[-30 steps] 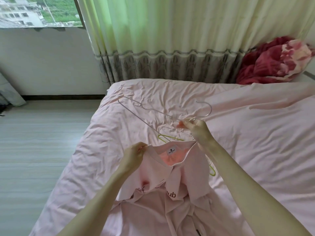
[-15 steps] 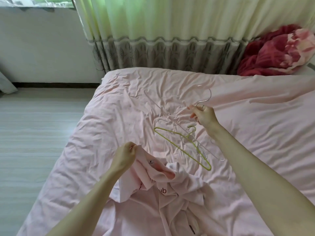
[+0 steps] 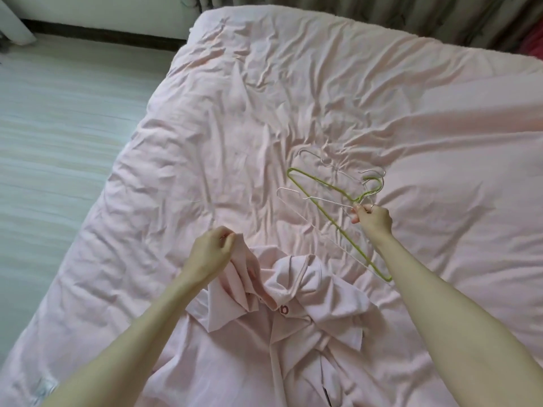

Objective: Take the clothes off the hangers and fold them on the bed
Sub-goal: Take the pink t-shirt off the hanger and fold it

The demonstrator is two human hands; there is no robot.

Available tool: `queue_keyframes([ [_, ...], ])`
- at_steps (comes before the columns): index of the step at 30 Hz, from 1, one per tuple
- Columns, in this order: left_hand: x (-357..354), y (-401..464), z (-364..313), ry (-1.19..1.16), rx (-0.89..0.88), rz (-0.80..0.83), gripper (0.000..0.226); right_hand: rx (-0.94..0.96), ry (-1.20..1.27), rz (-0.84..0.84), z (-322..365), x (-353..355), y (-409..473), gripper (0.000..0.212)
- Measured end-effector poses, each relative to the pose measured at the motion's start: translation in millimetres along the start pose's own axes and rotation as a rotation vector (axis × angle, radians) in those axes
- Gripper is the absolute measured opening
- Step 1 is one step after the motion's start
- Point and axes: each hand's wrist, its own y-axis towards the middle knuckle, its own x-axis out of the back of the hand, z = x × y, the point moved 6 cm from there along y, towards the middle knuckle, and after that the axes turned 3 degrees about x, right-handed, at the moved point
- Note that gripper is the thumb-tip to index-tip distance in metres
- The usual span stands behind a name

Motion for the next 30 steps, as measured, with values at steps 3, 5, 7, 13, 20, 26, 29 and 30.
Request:
queue_keyframes([
  [3,-7,10,7,-0.016,0.021,0.008,0.018,-0.071,0.041,-0.005,-18,-11,30,0.033],
  [5,-8,15,7,-0.011,0.018,0.022,0.017,-0.118,0.029,0.002,-25,-14,40,0.037],
  [7,-10,18,7,-0.009,0.006,0.044,0.016,-0.181,-0.032,-0.007,-32,-14,44,0.04],
  [13,-11,21,5,-0.022,0.012,0.126,0.011,-0.211,-0.045,0.083,-45,-26,30,0.038],
  [20,4,2,4,0.142,0.043,0.441,0.013,0.021,-0.318,0.636,-17,-94,-68,0.053],
  [26,55,-28,-14,0.034,-0.112,0.328,0.034,0.229,-0.057,0.9,58,-120,-163,0.034],
  [29,81,-41,-26,-0.062,-0.219,0.22,0.023,0.374,-0.03,0.751,87,-114,-190,0.023],
  [30,90,-45,-32,-0.085,-0.247,0.189,0.021,0.389,-0.034,0.654,92,-108,-191,0.028],
])
